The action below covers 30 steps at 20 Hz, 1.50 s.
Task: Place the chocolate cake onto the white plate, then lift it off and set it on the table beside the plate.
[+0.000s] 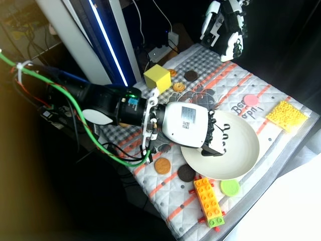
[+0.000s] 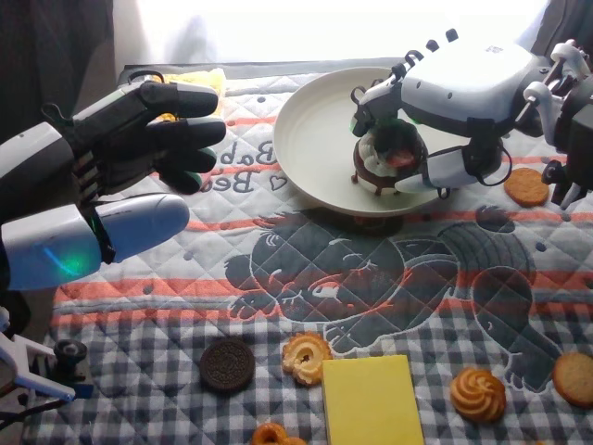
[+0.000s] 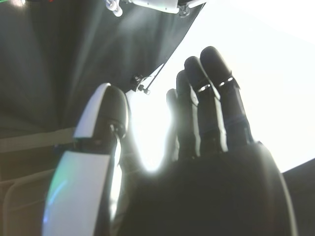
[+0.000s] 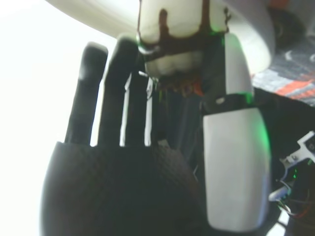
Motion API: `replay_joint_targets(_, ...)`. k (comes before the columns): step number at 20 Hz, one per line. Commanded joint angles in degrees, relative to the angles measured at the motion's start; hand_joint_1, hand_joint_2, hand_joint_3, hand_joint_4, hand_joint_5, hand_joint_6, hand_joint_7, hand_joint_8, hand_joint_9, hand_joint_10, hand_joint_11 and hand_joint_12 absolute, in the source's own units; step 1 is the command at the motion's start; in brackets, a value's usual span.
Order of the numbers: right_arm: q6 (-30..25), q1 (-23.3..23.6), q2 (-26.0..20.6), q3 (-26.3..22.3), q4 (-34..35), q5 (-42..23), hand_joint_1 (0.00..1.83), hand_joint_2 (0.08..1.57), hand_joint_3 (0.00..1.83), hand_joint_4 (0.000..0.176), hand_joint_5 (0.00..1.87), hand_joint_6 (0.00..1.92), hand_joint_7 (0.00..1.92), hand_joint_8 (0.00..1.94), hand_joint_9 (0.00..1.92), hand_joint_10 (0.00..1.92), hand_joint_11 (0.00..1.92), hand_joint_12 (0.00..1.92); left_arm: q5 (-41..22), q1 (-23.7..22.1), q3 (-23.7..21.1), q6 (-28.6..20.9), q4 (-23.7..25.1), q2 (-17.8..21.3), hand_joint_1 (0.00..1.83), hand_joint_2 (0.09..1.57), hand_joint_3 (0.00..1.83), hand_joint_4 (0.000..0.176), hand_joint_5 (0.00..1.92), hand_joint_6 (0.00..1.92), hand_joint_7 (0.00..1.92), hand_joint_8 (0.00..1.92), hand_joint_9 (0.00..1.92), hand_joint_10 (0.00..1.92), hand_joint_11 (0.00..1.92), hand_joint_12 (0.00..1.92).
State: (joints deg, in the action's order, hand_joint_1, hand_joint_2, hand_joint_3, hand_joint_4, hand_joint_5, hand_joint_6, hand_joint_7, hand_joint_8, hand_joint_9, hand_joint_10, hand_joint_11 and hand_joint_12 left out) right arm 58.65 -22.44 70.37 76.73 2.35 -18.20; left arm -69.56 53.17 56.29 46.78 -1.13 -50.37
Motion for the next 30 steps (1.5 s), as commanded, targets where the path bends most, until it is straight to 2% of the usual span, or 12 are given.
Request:
replay_joint_targets(1, 0.57, -0.1, -0.18, -0.02, -0.31, -3.03, 1.19, 1.23, 0.0, 0.0, 0.82, 1.11, 0.73, 1.57, 0.6, 1.68, 0.58, 1.92, -7.69, -0.07, 0.02, -0.64, -1.06, 0.09, 0.87, 1.27, 0.0, 0.033, 0.08, 0.66, 0.4, 0.09, 0.22, 0.89, 0.14, 1.35)
replay_joint_targets(3, 0.57, -0.1, -0.18, -0.32, -0.33, -3.71, 1.17, 1.25, 0.0, 0.0, 0.79, 1.15, 0.71, 1.58, 0.56, 1.66, 0.54, 1.92, -8.02, 0.06, 0.02, -0.64, -1.33, 0.09, 0.88, 1.27, 0.0, 0.035, 0.07, 0.64, 0.4, 0.08, 0.23, 0.87, 0.15, 1.32)
replay_joint_targets(4, 0.57, -0.1, -0.18, -0.75, -0.34, -4.45, 1.15, 1.28, 0.0, 0.0, 0.79, 1.32, 0.59, 1.55, 0.37, 1.34, 0.21, 1.84, -8.13, 0.08, 0.04, -0.64, -1.41, 0.09, 0.87, 1.28, 0.0, 0.038, 0.09, 0.58, 0.4, 0.06, 0.24, 0.85, 0.17, 1.29)
replay_joint_targets(5, 0.57, -0.1, -0.19, -1.49, -0.41, -5.86, 1.16, 1.25, 0.0, 0.0, 0.79, 1.25, 0.67, 1.53, 0.51, 1.47, 0.41, 1.91, -8.13, 0.08, 0.07, -0.64, -1.44, 0.09, 0.89, 1.28, 0.0, 0.027, 0.11, 0.57, 0.41, 0.05, 0.23, 0.86, 0.16, 1.32)
replay_joint_targets(7, 0.57, 0.44, -2.06, -3.52, -0.57, -9.5, 1.15, 1.26, 0.0, 0.0, 0.78, 1.35, 0.64, 1.51, 0.43, 1.54, 0.28, 1.92, -8.18, 0.24, 0.08, -0.64, -1.62, 0.1, 0.87, 1.29, 0.0, 0.028, 0.1, 0.61, 0.4, 0.04, 0.22, 0.83, 0.15, 1.33)
replay_joint_targets(9, 0.56, 0.9, -4.55, -5.8, -0.94, -12.82, 1.15, 1.26, 0.0, 0.003, 0.76, 1.37, 0.68, 1.47, 0.51, 1.49, 0.34, 1.86, -8.29, 0.34, 0.07, -0.64, -1.76, 0.15, 0.86, 1.29, 0.0, 0.008, 0.09, 0.65, 0.42, 0.05, 0.21, 0.87, 0.17, 1.36)
replay_joint_targets(12, 0.55, 0.92, -8.39, -10.04, -1.93, -17.81, 1.2, 1.23, 0.0, 0.0, 0.86, 1.1, 0.69, 1.6, 0.54, 1.71, 0.47, 1.92, -8.33, 0.54, 0.06, -0.64, -2.09, 0.15, 0.86, 1.29, 0.0, 0.0, 0.09, 0.69, 0.47, 0.09, 0.21, 0.94, 0.14, 1.43)
replay_joint_targets(14, 0.54, 0.68, -10.91, -12.48, -3.24, -19.57, 1.15, 1.26, 0.01, 0.0, 0.73, 1.31, 0.69, 1.57, 0.62, 1.65, 0.59, 1.92, -8.47, 0.7, 0.01, -0.64, -2.34, 0.2, 0.87, 1.28, 0.0, 0.008, 0.09, 0.75, 0.49, 0.14, 0.24, 0.93, 0.16, 1.36)
replay_joint_targets(18, -4.28, -0.03, -14.55, -15.62, -9.25, -21.73, 1.14, 1.27, 0.0, 0.001, 0.72, 1.36, 0.7, 1.52, 0.59, 1.56, 0.51, 1.89, -9.0, 1.22, -0.13, -0.64, -2.89, 0.4, 0.91, 1.3, 0.0, 0.0, 0.07, 0.76, 0.32, 0.52, 0.27, 0.94, 0.2, 1.29)
replay_joint_targets(24, -9.44, -7.9, -20.92, -20.02, -11.33, -28.1, 1.19, 1.28, 0.0, 0.0, 0.69, 1.18, 0.72, 1.72, 0.86, 1.92, 0.96, 1.92, -9.02, 1.4, -0.15, -0.64, -3.33, 0.47, 0.98, 1.29, 0.0, 0.029, 0.05, 0.82, 0.34, 0.29, 0.23, 0.98, 0.16, 1.37)
replay_joint_targets(27, -17.5, -12.67, -22.56, -20.06, -14.05, -30.48, 1.18, 1.25, 0.0, 0.0, 0.74, 1.23, 0.77, 1.52, 0.68, 1.64, 0.61, 1.9, -9.04, 1.45, -0.16, -0.64, -3.54, 0.47, 0.94, 1.31, 0.0, 0.04, 0.01, 0.9, 0.31, 0.26, 0.19, 0.98, 0.11, 1.42)
replay_joint_targets(30, -20.86, -16.81, -24.36, -21.17, -15.24, -31.48, 1.19, 1.23, 0.0, 0.0, 0.72, 1.26, 0.85, 1.41, 0.83, 1.56, 0.85, 1.82, -9.04, 1.71, -0.17, -0.64, -3.73, 0.48, 0.91, 1.3, 0.0, 0.047, 0.0, 0.92, 0.29, 0.36, 0.18, 1.01, 0.11, 1.42)
